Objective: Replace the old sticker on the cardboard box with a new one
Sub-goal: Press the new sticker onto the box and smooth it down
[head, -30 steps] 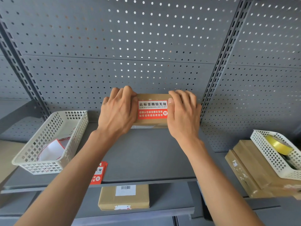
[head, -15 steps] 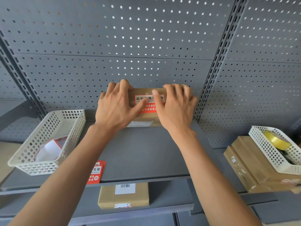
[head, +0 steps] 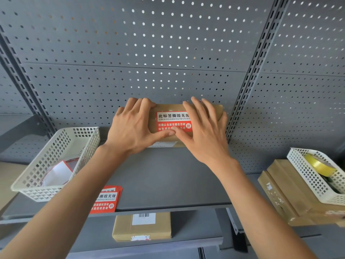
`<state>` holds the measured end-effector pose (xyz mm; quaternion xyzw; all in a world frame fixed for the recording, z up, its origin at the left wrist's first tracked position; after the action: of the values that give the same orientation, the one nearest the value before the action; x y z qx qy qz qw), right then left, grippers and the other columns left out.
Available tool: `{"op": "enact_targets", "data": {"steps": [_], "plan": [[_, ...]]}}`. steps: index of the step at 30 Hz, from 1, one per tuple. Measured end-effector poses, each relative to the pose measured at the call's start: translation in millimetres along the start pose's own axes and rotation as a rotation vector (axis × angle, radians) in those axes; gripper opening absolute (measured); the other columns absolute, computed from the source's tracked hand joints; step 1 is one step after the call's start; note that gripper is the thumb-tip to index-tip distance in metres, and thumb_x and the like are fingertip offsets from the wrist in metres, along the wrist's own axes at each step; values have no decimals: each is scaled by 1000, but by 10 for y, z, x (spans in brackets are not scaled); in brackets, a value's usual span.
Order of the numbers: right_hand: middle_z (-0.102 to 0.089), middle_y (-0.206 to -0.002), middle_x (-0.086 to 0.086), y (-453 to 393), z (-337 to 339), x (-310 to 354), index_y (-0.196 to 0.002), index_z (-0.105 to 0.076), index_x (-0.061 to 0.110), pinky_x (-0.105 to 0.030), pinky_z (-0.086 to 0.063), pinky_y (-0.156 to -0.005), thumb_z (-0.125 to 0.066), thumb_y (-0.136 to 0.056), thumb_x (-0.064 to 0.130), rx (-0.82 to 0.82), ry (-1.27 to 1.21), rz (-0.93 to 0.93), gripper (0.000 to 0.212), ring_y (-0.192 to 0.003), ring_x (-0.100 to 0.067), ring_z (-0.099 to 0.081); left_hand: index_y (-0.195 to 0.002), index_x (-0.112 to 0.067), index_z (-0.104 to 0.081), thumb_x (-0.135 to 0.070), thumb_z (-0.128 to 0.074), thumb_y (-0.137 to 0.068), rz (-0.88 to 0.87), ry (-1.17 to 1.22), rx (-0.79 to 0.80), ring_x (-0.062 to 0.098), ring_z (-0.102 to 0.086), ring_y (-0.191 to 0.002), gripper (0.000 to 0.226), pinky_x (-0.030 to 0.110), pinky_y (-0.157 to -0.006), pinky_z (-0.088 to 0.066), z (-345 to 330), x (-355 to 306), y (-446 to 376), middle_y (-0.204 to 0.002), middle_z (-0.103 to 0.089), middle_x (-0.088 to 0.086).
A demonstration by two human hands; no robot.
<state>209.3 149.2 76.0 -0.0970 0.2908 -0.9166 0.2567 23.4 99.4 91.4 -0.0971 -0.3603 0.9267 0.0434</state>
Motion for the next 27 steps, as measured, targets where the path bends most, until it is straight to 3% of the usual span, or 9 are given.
{"op": "enact_targets", "data": {"steps": [5,11,16,20,23,27], "plan": [[-35,-163,1,37,4,-109,-151,-40,24,-60,-33,-106,-28,-99,67,-5,-44,96,69,-150,-26,-31,-115,-16,-54,-83,-49,-80,-30,-1,5,25,-56,-104,75,42,-77,-51,8,37,30,-106,-64,-3],[-42,-160,3,101,25,-275,-148,-47,23,-56,-34,-106,-27,-109,38,-81,-83,217,46,-148,-21,-37,-116,-14,-53,-58,-43,-97,-76,11,29,28,-58,-108,49,42,-80,-51,38,68,65,-116,-66,1],[-65,-132,5,-75,102,-197,-124,-65,22,-54,-43,-98,-39,-106,37,-202,-279,32,35,-125,-25,-54,-113,-16,-53,-48,-38,-102,31,40,35,26,-56,-109,37,41,-77,-48,44,39,10,-111,-66,-1],[-71,-111,6,-230,118,-109,-108,-66,22,-49,-47,-87,-43,-103,41,-225,-262,-65,30,-108,-27,-58,-106,-16,-49,-47,-45,-102,167,56,7,27,-56,-104,32,37,-70,-40,17,-1,-93,-105,-67,0],[-70,-111,7,-269,78,-117,-108,-65,23,-48,-46,-87,-46,-102,42,-232,-233,-80,28,-108,-26,-59,-106,-14,-49,-46,-48,-102,146,50,15,28,-56,-104,32,37,-70,-39,-1,10,-142,-105,-67,2],[-67,-127,5,-196,40,-172,-120,-65,21,-49,-45,-91,-48,-101,41,-226,-213,-1,33,-119,-27,-57,-111,-15,-50,-47,-50,-101,79,76,34,27,-55,-107,33,37,-72,-41,14,42,-114,-109,-67,0]]}}
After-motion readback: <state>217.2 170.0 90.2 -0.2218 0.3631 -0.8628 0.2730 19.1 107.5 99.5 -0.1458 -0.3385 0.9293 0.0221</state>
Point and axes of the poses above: each hand's wrist, its own y-axis away from the middle knuckle, its own z-axis out of the back of the hand, x = y × z, the point moved 5 cm from there along -y, towards the middle knuckle
